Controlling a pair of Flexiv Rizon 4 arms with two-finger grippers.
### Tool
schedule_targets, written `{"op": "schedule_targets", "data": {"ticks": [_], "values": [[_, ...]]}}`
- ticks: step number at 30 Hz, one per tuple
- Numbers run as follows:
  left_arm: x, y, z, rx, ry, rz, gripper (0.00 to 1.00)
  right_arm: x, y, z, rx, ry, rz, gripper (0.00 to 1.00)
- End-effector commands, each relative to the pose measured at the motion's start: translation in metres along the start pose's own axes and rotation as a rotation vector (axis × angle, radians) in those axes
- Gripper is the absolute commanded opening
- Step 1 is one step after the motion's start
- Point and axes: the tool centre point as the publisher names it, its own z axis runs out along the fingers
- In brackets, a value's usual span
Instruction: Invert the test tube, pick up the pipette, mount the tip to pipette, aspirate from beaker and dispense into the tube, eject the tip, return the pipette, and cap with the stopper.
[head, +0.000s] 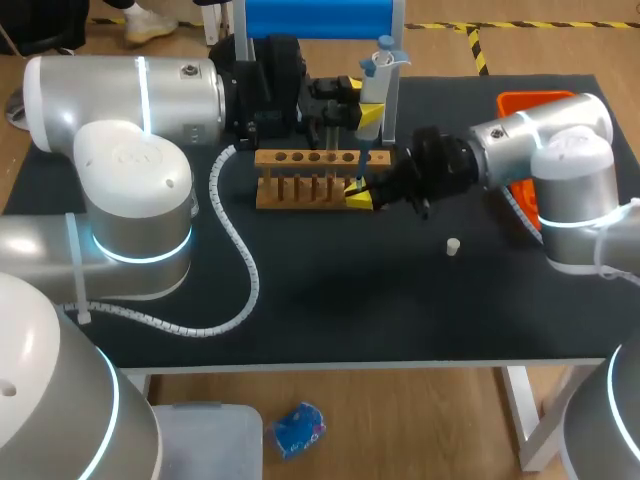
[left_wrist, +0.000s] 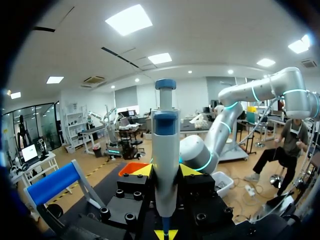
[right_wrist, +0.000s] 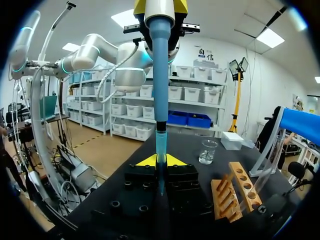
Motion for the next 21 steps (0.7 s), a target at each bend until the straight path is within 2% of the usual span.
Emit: {"op": "schedule_targets", "data": {"ticks": [1, 11, 21], "values": [[0.0001, 0.0013, 0.0003, 0.007, -0.001, 0.002, 0.0, 0.0025, 0.0025, -0.0016, 0.012, -0.004, 0.001, 0.0], [0.0001, 0.0013, 0.0003, 0.007, -0.001, 0.002, 0.0, 0.0038, 0.0016, -0.0019, 0.02, -0.002, 0.006, 0.0], [0.0001, 0.0013, 0.0003, 0.007, -0.001, 0.002, 0.0, 0.0043, -0.0006, 0.0054, -0.016, -0.004, 0.017, 0.0]]}}
